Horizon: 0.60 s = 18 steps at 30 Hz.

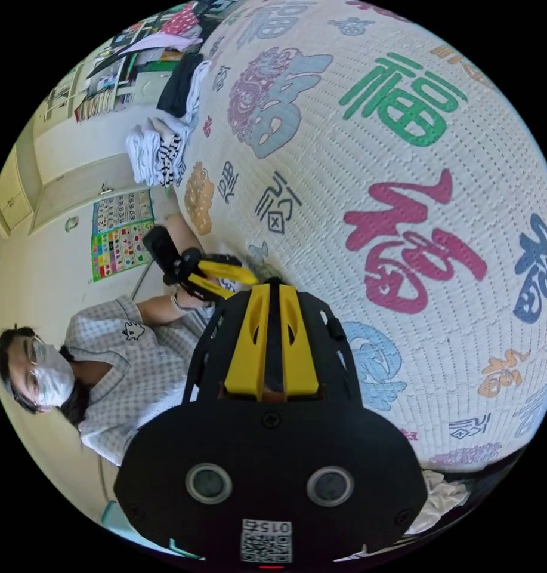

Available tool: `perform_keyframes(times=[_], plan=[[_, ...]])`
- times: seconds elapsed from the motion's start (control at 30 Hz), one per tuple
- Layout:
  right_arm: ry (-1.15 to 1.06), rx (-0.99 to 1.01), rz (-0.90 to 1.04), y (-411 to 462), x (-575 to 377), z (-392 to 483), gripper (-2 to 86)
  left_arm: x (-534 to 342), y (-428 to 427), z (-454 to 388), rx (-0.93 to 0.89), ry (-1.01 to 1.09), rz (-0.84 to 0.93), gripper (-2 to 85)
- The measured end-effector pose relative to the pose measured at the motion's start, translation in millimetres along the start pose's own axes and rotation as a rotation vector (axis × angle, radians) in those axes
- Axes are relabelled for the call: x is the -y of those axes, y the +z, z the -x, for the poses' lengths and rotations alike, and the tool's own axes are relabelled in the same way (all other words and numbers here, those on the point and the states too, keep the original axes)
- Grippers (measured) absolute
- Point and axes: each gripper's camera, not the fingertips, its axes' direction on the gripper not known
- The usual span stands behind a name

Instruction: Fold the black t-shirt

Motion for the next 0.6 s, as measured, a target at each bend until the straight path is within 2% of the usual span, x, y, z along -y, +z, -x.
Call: perform_keyframes(times=[0.1,0.17,0.23,0.3,0.43,0.47,0.53,0.6], plan=[[-0.052,-0.053,-0.035,7,-30,16,6.0,35,9,6,-0.032,0.024,0.019,9.1],[-0.057,-0.11,-0.1,11,-59,22,7.6,59,25,7,-0.032,0.102,0.111,7.0],[-0.027,-0.15,-0.216,13,-95,21,8.5,84,51,10,-0.094,0.191,0.304,2.4],[0.073,-0.153,-0.394,17,-148,9,9.5,99,59,14,-0.132,0.216,0.366,0.7],[0.223,-0.084,-0.577,34,-201,-24,8.1,121,82,18,-0.188,0.237,0.465,-0.4],[0.238,-0.027,-0.606,40,-209,-33,6.4,123,84,20,-0.202,0.224,0.468,-0.5],[0.272,-0.016,-0.634,47,-216,-40,3.1,135,78,34,-0.216,0.128,0.335,-0.7],[0.28,0.0,-0.677,49,-224,-39,1.8,144,73,41,-0.257,0.097,0.278,-0.7]])
